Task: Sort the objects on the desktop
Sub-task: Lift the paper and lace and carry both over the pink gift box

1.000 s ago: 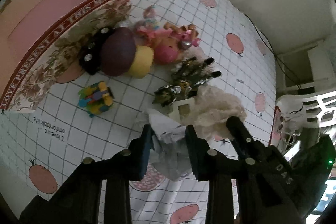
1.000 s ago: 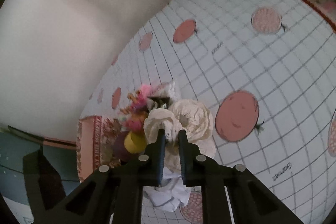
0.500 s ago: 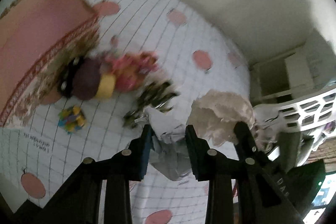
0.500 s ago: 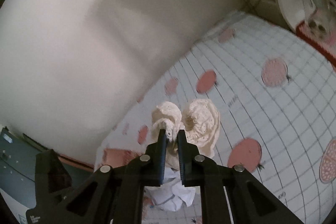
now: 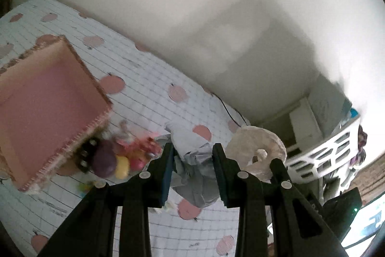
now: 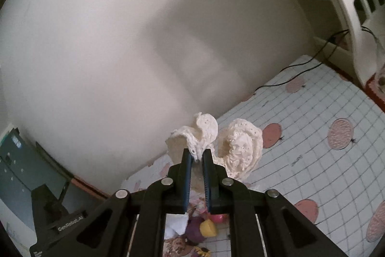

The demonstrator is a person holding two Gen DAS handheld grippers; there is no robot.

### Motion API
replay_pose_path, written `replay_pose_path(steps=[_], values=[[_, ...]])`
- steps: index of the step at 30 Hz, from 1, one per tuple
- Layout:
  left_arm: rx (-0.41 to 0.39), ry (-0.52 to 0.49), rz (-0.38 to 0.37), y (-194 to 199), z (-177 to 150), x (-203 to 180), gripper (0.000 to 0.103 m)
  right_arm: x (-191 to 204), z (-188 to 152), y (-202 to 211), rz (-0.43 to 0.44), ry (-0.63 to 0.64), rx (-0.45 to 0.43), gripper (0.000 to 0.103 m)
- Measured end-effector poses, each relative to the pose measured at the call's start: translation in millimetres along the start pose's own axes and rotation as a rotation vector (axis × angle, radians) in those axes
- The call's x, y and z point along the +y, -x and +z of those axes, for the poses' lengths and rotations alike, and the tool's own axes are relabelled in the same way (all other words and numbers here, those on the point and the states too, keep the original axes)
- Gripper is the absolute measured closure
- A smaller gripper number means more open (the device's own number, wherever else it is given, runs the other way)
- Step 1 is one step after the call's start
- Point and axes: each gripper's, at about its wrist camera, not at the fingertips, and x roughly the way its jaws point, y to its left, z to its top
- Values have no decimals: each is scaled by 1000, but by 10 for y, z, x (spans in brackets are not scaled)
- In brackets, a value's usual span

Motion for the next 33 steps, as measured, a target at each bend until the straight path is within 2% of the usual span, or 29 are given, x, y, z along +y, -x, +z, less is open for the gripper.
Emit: replay_pose_path(steps=[11,15,24,33], values=[[-119,112,40,457,226,753,69,509,-413,-286,66,64,66,93],[-138,142,41,550,267,965,69,726,-590,-435,91,122,100,93],[-186,215,35,779,384,1378,69,1057,-952,-738,156,164,194,93],[-260,298,67,1042,474,1878,69,1396,-1410,-1021,224,255,288,93]])
